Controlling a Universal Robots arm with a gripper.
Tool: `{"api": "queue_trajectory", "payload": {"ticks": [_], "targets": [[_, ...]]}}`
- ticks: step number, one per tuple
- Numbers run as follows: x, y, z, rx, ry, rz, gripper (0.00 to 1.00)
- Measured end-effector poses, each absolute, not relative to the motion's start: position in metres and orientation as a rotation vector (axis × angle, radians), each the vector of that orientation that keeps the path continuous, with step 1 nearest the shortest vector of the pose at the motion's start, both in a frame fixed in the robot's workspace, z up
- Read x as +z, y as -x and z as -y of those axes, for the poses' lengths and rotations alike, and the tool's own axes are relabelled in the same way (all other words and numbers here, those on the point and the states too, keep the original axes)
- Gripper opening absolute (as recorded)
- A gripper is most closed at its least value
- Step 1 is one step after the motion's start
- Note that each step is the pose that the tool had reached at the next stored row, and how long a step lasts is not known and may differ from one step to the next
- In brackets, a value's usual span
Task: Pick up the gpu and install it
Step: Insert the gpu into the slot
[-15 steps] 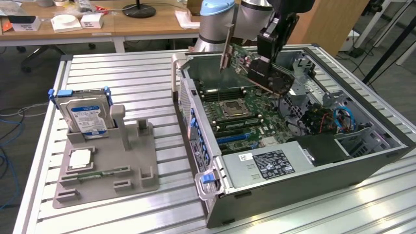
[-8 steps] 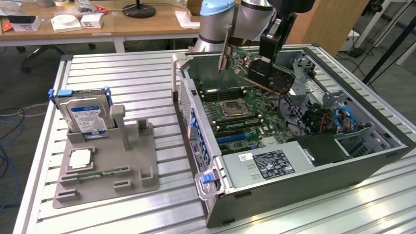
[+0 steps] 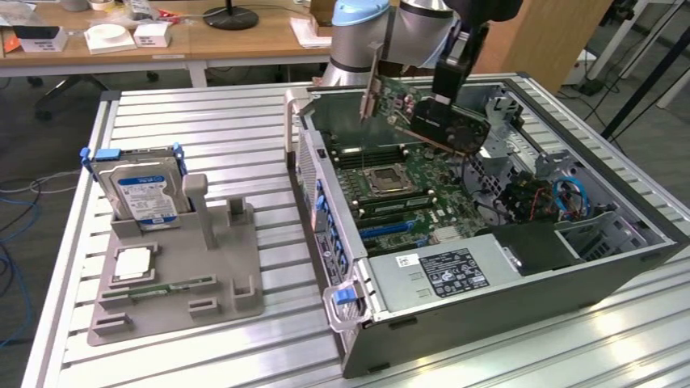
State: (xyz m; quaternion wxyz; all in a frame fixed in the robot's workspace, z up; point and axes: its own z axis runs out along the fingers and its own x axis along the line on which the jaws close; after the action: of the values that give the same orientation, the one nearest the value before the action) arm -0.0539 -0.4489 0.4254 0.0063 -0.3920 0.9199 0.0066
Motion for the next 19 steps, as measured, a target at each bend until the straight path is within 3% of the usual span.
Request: {"api": "queue_trajectory", "payload": {"ticks": [19], "targets": [[0.4253, 0.0538, 0.4488, 0.022, 1.390, -2.804, 0.26]]}}
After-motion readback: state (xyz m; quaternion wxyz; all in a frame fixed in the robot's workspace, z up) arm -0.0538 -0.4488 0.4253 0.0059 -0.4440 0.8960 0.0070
